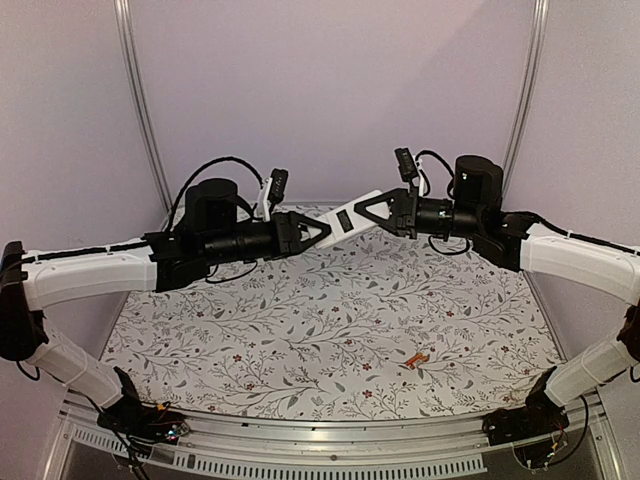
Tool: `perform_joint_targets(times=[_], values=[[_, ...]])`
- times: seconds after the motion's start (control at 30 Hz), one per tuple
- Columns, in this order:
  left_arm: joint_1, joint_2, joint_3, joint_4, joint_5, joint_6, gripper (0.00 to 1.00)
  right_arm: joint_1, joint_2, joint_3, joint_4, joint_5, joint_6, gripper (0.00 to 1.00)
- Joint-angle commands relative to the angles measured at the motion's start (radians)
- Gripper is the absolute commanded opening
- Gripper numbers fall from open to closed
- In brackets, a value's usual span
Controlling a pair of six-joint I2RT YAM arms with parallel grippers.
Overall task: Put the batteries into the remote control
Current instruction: Remove the battery cover at the center of the board, then place the battery cover at the center of the board.
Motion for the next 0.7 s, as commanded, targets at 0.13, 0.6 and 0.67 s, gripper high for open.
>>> perform_joint_targets(times=[0.13,0.6,0.67], values=[[0.013,0.008,-0.019,-0.049,-0.026,0.006,0.44,-0.008,-0.042,0.025,0.030,-0.025,0.010,0.00],[0.013,-0.008,-0.016,-0.070,-0.044,0.022,0.23,-0.024,-0.042,0.019,-0.035,0.026,0.007,0.00],[0.013,-0.010,-0.017,-0.063,-0.037,0.024,0.20,-0.025,-0.044,0.024,-0.074,0.048,-0.011,0.00]])
